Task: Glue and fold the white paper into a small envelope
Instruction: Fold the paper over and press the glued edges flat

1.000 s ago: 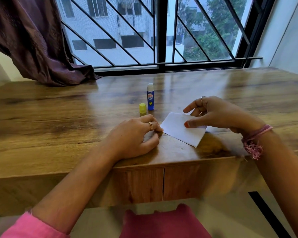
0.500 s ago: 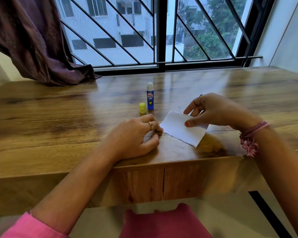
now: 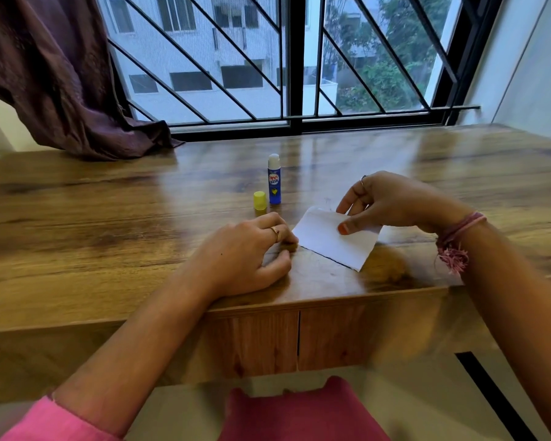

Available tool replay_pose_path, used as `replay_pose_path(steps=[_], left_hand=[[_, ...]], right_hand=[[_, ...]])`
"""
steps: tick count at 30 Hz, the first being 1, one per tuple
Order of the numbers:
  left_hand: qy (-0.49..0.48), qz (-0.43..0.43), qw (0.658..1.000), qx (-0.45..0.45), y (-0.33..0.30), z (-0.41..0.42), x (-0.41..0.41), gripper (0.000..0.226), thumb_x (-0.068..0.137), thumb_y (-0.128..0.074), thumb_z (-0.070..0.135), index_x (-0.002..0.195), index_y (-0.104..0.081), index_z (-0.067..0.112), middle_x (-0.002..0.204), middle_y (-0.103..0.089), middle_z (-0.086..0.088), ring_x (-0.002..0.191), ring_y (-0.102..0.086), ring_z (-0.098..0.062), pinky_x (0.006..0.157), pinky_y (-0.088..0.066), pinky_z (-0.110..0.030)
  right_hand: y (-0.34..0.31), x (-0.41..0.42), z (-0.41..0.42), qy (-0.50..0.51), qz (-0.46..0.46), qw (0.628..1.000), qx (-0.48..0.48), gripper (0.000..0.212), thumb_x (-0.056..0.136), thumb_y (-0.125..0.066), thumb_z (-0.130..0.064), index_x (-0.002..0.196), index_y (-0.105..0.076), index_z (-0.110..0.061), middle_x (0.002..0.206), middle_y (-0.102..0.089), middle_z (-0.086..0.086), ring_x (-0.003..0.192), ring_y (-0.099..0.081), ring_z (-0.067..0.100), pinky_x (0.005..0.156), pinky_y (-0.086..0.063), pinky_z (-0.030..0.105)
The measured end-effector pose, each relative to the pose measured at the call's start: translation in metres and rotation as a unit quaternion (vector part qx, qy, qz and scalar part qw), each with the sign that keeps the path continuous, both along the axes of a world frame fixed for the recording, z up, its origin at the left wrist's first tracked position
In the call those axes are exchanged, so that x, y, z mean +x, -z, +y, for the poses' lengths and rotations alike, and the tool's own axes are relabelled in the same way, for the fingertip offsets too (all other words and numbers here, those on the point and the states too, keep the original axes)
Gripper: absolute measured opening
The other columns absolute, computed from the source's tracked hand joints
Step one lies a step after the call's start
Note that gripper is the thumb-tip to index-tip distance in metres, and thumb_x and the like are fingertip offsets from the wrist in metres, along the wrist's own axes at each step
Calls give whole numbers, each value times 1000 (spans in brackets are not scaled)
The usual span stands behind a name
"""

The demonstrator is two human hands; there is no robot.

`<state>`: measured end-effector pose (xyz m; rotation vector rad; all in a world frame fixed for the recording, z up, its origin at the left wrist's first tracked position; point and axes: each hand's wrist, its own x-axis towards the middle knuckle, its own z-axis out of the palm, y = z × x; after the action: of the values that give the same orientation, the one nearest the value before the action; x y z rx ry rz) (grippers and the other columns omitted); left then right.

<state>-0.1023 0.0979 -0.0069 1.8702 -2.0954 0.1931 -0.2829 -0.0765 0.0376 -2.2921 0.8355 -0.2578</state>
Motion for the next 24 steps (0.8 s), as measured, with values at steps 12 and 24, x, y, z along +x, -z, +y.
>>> replay_pose_path(steps=[12, 24], left_hand=[[35, -50, 996, 63, -8, 3, -5, 56, 84, -17, 61, 137, -34, 52, 119, -45, 10, 75, -51, -5, 63, -38, -22], [36, -55, 994, 86, -7, 1, -2, 53, 86, -24, 60, 137, -34, 52, 123, -40, 9, 80, -47, -3, 62, -33, -14]], right_hand=[[2, -2, 5, 13, -2, 999, -48, 23, 67, -84, -18, 86, -70, -20, 69, -69, -7, 63, -62, 7, 57, -46, 19], [6, -7, 16, 6, -8, 983, -181, 28, 73, -80, -24, 97, -65, -25, 86, -68, -9, 78, -62, 2, 62, -46, 10]])
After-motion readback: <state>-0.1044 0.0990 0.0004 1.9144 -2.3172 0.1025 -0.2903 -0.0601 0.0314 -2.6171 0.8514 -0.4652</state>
